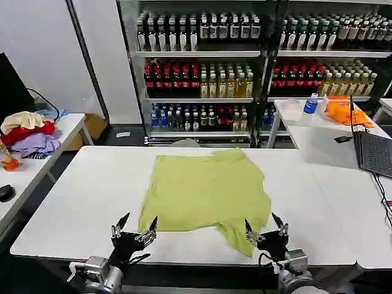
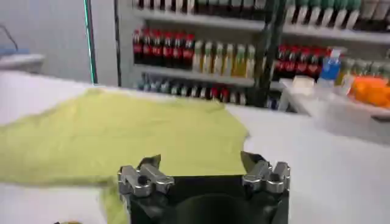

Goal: Fold and organize the clothes.

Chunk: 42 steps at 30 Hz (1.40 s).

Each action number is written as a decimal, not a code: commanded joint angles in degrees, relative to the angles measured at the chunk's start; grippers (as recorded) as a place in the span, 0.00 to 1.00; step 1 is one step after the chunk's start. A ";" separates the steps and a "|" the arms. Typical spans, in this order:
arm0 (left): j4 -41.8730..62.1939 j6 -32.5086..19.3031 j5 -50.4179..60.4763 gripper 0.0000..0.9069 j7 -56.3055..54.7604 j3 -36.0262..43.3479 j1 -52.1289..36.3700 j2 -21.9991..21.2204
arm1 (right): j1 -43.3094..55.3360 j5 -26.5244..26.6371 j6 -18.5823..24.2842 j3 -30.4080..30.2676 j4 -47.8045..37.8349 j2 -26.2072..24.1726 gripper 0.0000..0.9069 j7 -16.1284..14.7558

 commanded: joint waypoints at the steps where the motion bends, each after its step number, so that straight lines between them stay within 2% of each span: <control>1: 8.01 7.78 -2.21 1.00 -2.19 3.95 -7.58 3.92 | -0.25 0.58 -3.80 -3.49 -2.27 -0.62 1.00 1.99; 17: 15.17 7.80 -4.17 1.00 -4.93 6.82 -12.93 3.26 | -0.27 0.52 -3.83 -4.96 -3.62 0.44 1.00 2.65; 18: 15.72 7.83 -4.51 0.94 -5.28 6.86 -13.16 3.21 | -0.26 0.53 -3.84 -4.98 -3.71 0.54 1.00 2.70; 19: 15.95 7.84 -4.82 0.71 -5.46 6.87 -13.17 3.18 | -0.29 0.54 -3.85 -5.00 -3.68 0.58 1.00 2.73; 20: 15.98 7.84 -5.13 0.56 -5.51 6.89 -13.14 3.19 | -0.33 0.60 -3.85 -5.01 -3.63 0.61 1.00 2.78; 21: 15.99 7.85 -5.18 0.08 -5.51 6.93 -13.04 3.19 | -0.37 0.66 -3.84 -5.01 -3.60 0.62 0.94 2.86; 22: 15.96 7.86 -5.31 0.02 -5.53 6.96 -12.82 3.15 | -0.44 0.66 -3.85 -4.99 -3.58 0.61 0.88 2.89; 23: 15.92 7.86 -5.49 0.02 -5.57 6.97 -12.72 3.14 | -0.51 0.69 -3.84 -5.00 -3.60 0.56 0.80 2.98; 24: 15.86 7.87 -5.57 0.02 -5.59 6.97 -12.46 3.16 | -0.63 0.72 -3.83 -5.02 -3.56 0.52 0.43 3.10; 25: 15.63 7.87 -5.76 0.02 -5.47 6.94 -12.03 3.19 | -0.77 0.77 -3.82 -5.04 -3.40 0.44 0.30 3.18; 26: 15.40 7.87 -5.83 0.02 -5.42 6.87 -11.65 3.20 | -0.85 0.84 -3.82 -5.03 -3.29 0.43 0.11 3.21; 27: 15.07 7.88 -6.35 0.02 -5.31 6.76 -11.34 3.20 | -1.03 0.92 -3.83 -5.00 -3.08 0.42 0.01 3.25; 36: 13.59 7.77 -8.42 0.02 -3.38 5.43 -8.89 2.87 | -2.39 1.42 -3.78 -4.03 -1.08 -0.35 0.00 2.97; 42: 5.70 7.41 -10.11 0.02 -3.44 2.61 -5.04 2.65 | -4.58 1.69 -3.73 -2.02 3.52 -1.18 0.00 2.71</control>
